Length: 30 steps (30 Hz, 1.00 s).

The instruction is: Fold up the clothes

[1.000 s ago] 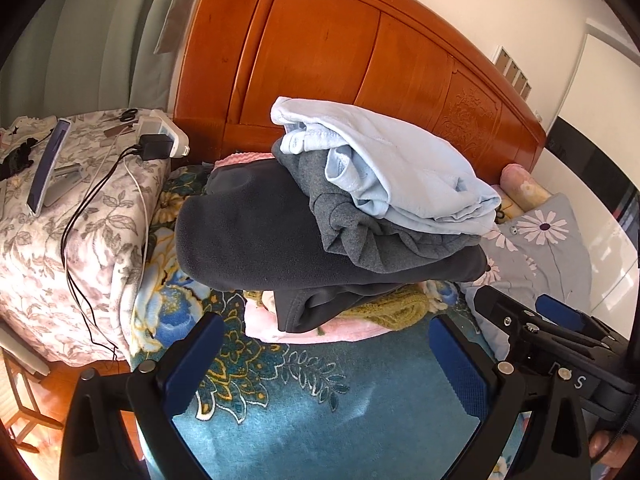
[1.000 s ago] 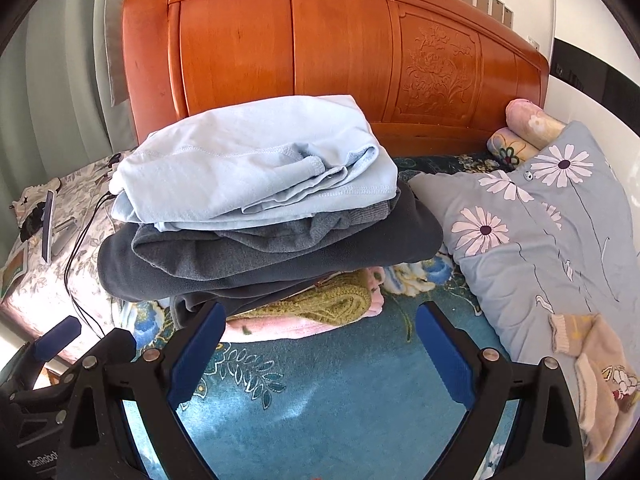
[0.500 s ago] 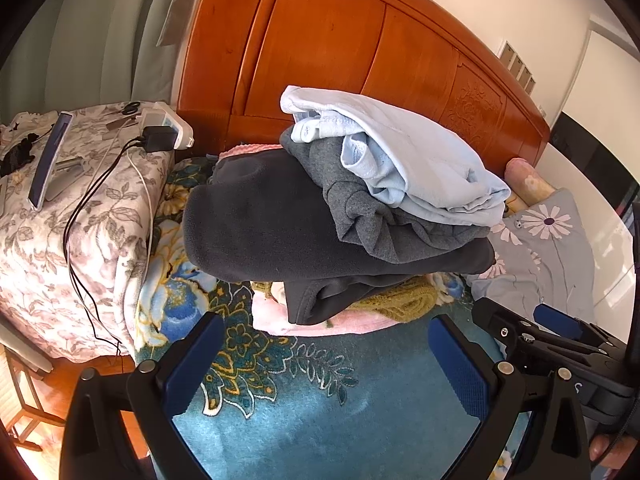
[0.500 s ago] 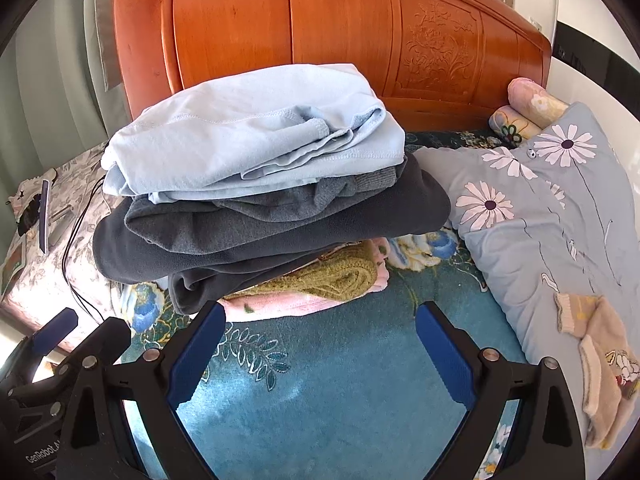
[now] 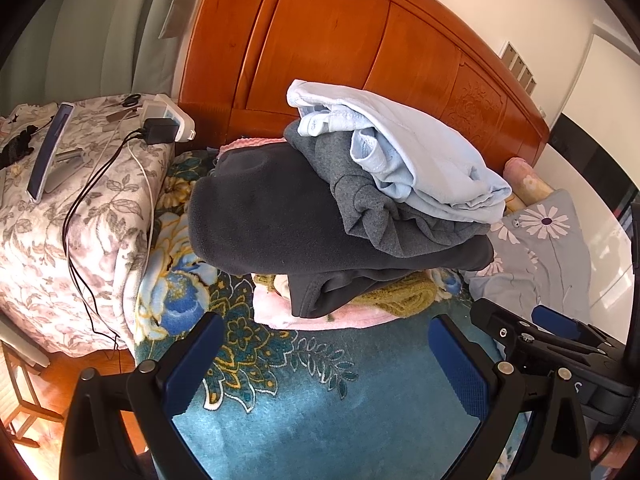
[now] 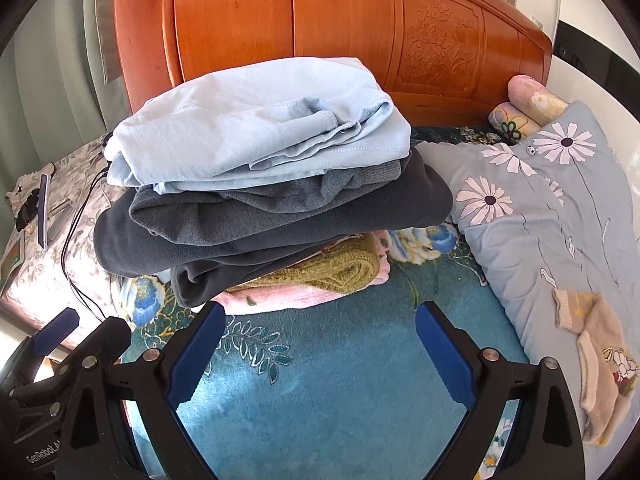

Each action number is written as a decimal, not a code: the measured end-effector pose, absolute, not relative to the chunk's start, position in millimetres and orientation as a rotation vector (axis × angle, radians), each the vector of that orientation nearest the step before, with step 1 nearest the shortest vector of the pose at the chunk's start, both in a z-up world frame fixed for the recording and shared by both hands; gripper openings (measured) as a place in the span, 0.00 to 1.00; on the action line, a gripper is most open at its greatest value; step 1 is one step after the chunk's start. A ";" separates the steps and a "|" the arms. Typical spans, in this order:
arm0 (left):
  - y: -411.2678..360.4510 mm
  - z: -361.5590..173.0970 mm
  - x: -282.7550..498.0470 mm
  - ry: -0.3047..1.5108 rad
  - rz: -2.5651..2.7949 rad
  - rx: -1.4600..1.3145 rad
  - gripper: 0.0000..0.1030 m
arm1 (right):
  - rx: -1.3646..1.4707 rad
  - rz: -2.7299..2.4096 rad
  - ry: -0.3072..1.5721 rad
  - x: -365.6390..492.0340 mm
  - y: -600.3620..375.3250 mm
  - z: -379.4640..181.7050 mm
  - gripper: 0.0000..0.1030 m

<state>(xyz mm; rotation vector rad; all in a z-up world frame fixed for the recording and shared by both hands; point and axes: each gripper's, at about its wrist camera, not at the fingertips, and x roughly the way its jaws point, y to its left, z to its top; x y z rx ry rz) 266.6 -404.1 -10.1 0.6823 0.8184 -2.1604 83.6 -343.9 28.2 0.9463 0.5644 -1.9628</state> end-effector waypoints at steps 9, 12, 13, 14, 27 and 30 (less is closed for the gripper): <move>-405.2 -9.0 270.0 0.830 -2.162 0.676 1.00 | 0.952 -1.964 0.560 84.8 -345.8 30.0 0.94; -405.4 -9.1 269.9 0.828 -2.162 0.677 1.00 | 0.953 -1.962 0.561 85.2 -346.3 30.3 0.94; -405.6 -9.3 269.7 0.827 -2.161 0.679 1.00 | 0.955 -1.962 0.562 85.3 -346.3 30.0 0.94; -405.7 -9.5 269.5 0.826 -2.162 0.680 1.00 | 0.957 -1.962 0.564 85.4 -346.5 29.7 0.94; -406.2 -12.1 270.6 0.833 -2.164 0.693 1.00 | 0.972 -1.958 0.571 85.1 -346.0 26.8 0.94; -407.1 -12.7 270.6 0.842 -2.160 0.697 1.00 | 0.976 -1.958 0.570 85.2 -346.1 26.0 0.94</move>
